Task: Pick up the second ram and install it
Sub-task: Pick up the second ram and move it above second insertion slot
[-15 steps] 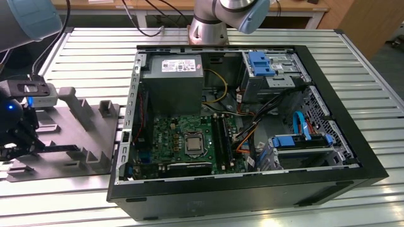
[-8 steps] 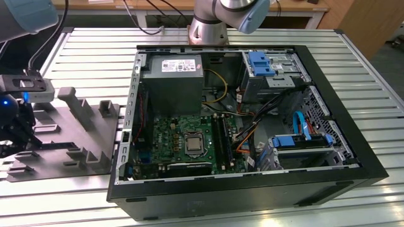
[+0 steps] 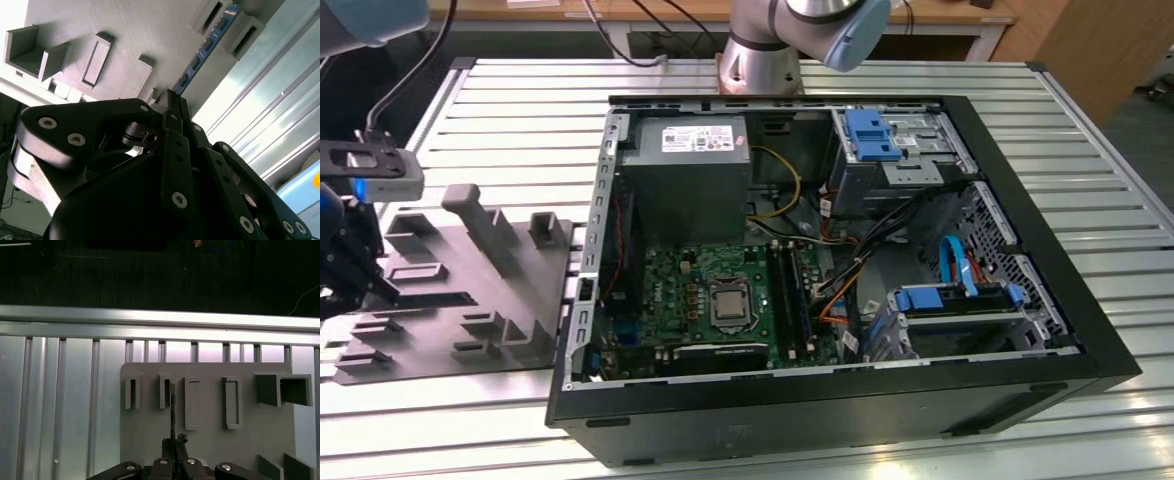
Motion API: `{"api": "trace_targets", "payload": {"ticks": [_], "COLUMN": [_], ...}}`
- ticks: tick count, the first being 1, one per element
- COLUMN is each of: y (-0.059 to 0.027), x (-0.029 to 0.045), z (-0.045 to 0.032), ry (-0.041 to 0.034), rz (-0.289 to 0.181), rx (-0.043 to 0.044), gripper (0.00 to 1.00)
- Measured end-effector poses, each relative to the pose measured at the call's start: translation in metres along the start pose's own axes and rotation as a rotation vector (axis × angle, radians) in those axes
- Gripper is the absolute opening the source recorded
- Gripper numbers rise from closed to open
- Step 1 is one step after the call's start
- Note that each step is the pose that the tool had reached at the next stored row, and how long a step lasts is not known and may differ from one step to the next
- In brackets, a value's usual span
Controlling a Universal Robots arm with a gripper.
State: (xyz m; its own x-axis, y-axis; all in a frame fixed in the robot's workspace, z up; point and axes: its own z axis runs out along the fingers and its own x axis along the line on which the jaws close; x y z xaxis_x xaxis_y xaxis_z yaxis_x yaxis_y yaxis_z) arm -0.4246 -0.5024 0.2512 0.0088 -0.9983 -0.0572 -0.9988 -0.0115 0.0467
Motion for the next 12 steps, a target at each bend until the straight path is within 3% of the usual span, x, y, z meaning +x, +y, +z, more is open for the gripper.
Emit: {"api": "trace_targets", "payload": {"ticks": [12], "y": [0.0014], "x": [-0.0017], "z": [-0.0284], "ry": [-0.0001], "rz": [0.000], "rx": [0.0000], "gripper": [0.13]}}
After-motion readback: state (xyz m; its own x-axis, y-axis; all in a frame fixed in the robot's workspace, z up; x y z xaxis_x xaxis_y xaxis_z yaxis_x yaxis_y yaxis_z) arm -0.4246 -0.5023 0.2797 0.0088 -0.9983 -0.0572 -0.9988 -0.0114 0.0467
